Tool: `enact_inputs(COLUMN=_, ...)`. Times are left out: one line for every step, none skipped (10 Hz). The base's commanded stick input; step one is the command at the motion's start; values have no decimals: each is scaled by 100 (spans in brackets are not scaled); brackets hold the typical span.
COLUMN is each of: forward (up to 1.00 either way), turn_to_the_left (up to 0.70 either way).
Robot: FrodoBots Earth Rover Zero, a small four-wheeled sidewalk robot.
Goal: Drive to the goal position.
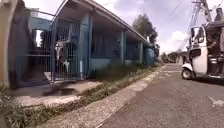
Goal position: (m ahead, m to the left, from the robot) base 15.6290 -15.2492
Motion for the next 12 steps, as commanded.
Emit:
enact_inputs(forward=0, turn_to_the_left=0)
enact_inputs(forward=0, turn_to_the_left=0)
enact_inputs(forward=0, turn_to_the_left=-2)
enact_inputs(forward=0, turn_to_the_left=-23)
enact_inputs(forward=0, turn_to_the_left=-69)
enact_inputs(forward=0, turn_to_the_left=-70)
enact_inputs(forward=0, turn_to_the_left=-70)
enact_inputs(forward=0, turn_to_the_left=-70)
enact_inputs(forward=0, turn_to_the_left=-70)
enact_inputs(forward=0, turn_to_the_left=-70)
enact_inputs(forward=0, turn_to_the_left=-70)
enact_inputs(forward=0, turn_to_the_left=-70)
